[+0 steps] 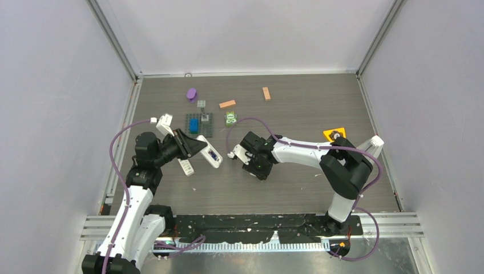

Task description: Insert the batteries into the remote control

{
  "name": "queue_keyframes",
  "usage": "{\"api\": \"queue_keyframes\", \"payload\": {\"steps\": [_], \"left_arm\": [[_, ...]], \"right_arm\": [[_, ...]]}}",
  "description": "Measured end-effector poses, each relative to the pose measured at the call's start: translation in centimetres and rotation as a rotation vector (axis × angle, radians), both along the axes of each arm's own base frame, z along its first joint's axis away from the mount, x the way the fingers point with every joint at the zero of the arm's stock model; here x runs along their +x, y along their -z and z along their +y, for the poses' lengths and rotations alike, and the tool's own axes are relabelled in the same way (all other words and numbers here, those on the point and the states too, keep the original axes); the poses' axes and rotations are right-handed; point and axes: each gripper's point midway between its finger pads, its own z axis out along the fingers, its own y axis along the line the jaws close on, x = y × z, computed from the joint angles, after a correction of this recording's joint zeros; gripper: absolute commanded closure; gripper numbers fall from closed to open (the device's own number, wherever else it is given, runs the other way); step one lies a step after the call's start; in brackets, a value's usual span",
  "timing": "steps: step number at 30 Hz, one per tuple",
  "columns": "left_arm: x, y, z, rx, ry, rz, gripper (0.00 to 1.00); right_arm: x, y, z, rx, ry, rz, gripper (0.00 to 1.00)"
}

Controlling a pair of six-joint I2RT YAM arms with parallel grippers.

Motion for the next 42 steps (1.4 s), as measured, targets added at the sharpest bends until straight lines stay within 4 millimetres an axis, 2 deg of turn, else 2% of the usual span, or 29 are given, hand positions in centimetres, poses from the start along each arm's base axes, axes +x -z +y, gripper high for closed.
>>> {"api": "queue_keyframes", "payload": {"steps": [4,7,9,12,17,22,25,31,36,42], "left_arm": [[-0.1,-0.3,-0.3,-0.015,0.015,-0.004,1.0],[-0.2,-0.9,-0.5,-0.033,0.033,-0.021,1.0],[-0.3,-1.4,-0.7,-0.042,0.044,-0.038,1.0],[-0.3,-1.8,-0.9,-0.048,0.056,-0.054,1.0],[-0.5,-2.7,-1.0,-0.054,0.069,-0.098,1.0],[-0.9,-3.7,-1.0,-0.054,0.078,-0.147,1.0],[-1.1,-3.9,-1.1,-0.051,0.085,-0.163,1.0],[-1.5,-3.9,-1.4,-0.036,0.11,-0.179,1.0],[-1.8,-3.9,-1.6,-0.026,0.128,-0.191,1.0],[-2.1,-3.8,-1.6,-0.025,0.136,-0.189,1.0]], "right_arm": [[0.3,-0.2,-0.3,0.0,0.043,-0.031,0.81],[0.3,-1.3,-0.2,0.041,0.085,-0.058,0.82],[0.5,-3.3,0.5,0.113,0.113,-0.096,0.82],[1.0,-8.0,2.6,0.28,0.139,-0.183,0.82],[-0.8,-15.5,6.9,0.532,0.115,-0.258,0.8],[-2.5,-19.3,10.1,0.645,0.116,-0.249,0.8],[-2.8,-20.5,11.2,0.67,0.139,-0.255,0.8],[-2.2,-21.2,12.9,0.666,0.167,-0.272,0.79],[-1.5,-20.8,13.9,0.639,0.175,-0.276,0.79],[-1.5,-19.7,14.0,0.59,0.175,-0.267,0.79]]}}
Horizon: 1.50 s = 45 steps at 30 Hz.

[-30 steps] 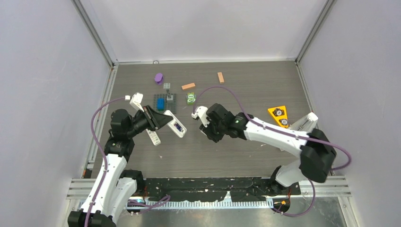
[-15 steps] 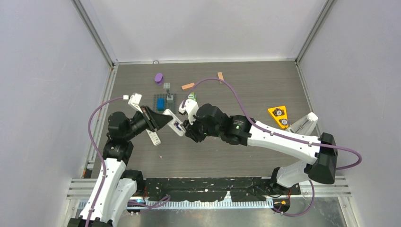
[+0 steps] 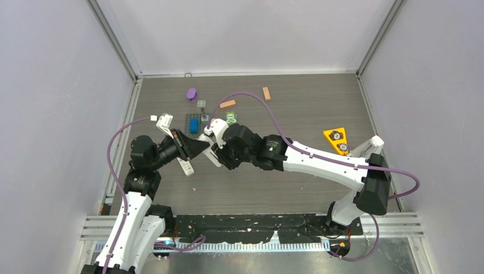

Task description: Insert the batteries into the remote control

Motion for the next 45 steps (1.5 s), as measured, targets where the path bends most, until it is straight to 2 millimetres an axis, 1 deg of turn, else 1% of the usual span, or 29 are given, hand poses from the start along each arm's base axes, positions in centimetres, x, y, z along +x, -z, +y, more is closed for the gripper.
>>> {"api": "queue_keyframes", "payload": {"steps": [7,14,21,28,45], "left_arm": [[0.0,-0.1,-0.1,-0.004,0.002,0.0,1.0],[0.0,-0.2,-0.1,-0.008,0.001,-0.004,1.0],[0.1,-0.3,-0.1,-0.015,-0.005,-0.005,1.0],[0.1,-0.3,-0.1,-0.017,-0.007,-0.001,1.0],[0.5,-0.1,0.2,-0.015,-0.036,0.006,1.0]], "right_arm": [[0.1,0.4,0.2,-0.026,0.005,0.001,0.79],[0.0,0.4,0.1,-0.036,0.003,0.003,0.79],[-0.2,0.7,-0.3,-0.054,0.0,0.013,0.79],[-0.1,1.3,-0.2,-0.067,0.002,0.017,0.79],[0.6,0.9,0.0,-0.054,0.025,-0.009,0.8]]}}
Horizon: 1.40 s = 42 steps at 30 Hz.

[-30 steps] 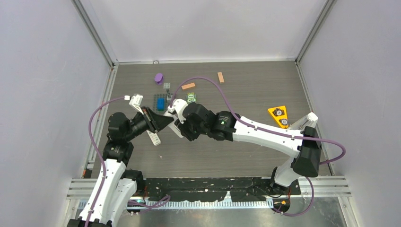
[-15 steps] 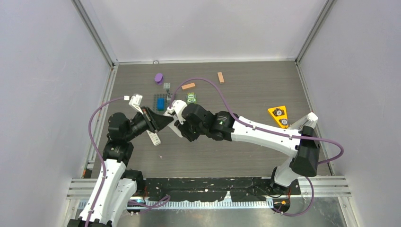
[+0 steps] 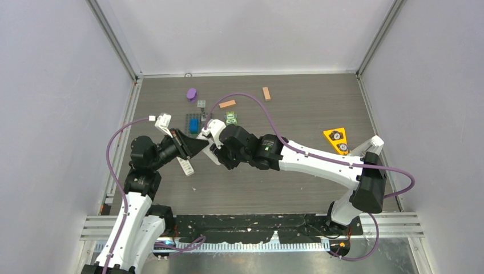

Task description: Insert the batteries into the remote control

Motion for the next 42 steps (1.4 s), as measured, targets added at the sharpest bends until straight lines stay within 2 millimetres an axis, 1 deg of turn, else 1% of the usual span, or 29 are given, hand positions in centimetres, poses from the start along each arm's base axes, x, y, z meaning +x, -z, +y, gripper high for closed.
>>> {"api": "queue_keyframes", "payload": {"steps": [20,34,37,42], "left_arm": [[0.2,0.2,0.1,0.003,-0.011,0.011,1.0],[0.4,1.2,0.4,0.015,-0.038,0.052,1.0],[0.3,1.2,0.3,0.014,-0.031,0.052,1.0],[0.1,1.0,0.1,0.016,-0.011,0.04,1.0]], "right_arm": [[0.1,0.0,0.0,-0.009,-0.01,-0.016,0.8],[-0.5,0.0,0.2,-0.008,-0.029,-0.012,0.8],[-0.5,0.2,0.3,-0.012,-0.031,-0.01,0.8],[-0.4,1.1,0.5,-0.033,-0.034,0.001,0.8]]}}
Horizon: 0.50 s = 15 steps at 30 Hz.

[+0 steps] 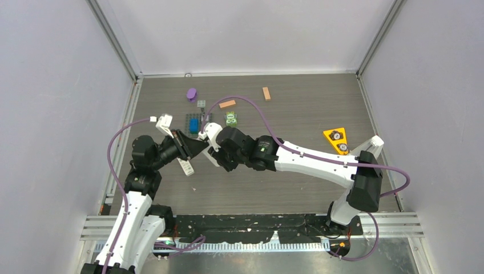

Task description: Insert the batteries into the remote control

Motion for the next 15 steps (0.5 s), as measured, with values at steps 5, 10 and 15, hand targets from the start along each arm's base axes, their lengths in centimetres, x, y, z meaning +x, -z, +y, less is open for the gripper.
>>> {"api": "queue_keyframes", "payload": {"steps": [5,10,15], "left_arm": [[-0.14,0.2,-0.1,0.007,0.014,-0.008,1.0],[-0.2,0.17,-0.15,0.006,0.019,-0.01,1.0],[-0.07,0.22,-0.04,0.01,0.01,-0.012,1.0]], "right_arm": [[-0.05,0.33,-0.14,-0.017,-0.002,0.004,0.8],[0.04,0.01,-0.04,-0.011,-0.003,-0.002,0.8],[0.1,-0.05,-0.01,-0.01,-0.001,-0.005,0.8]]}}
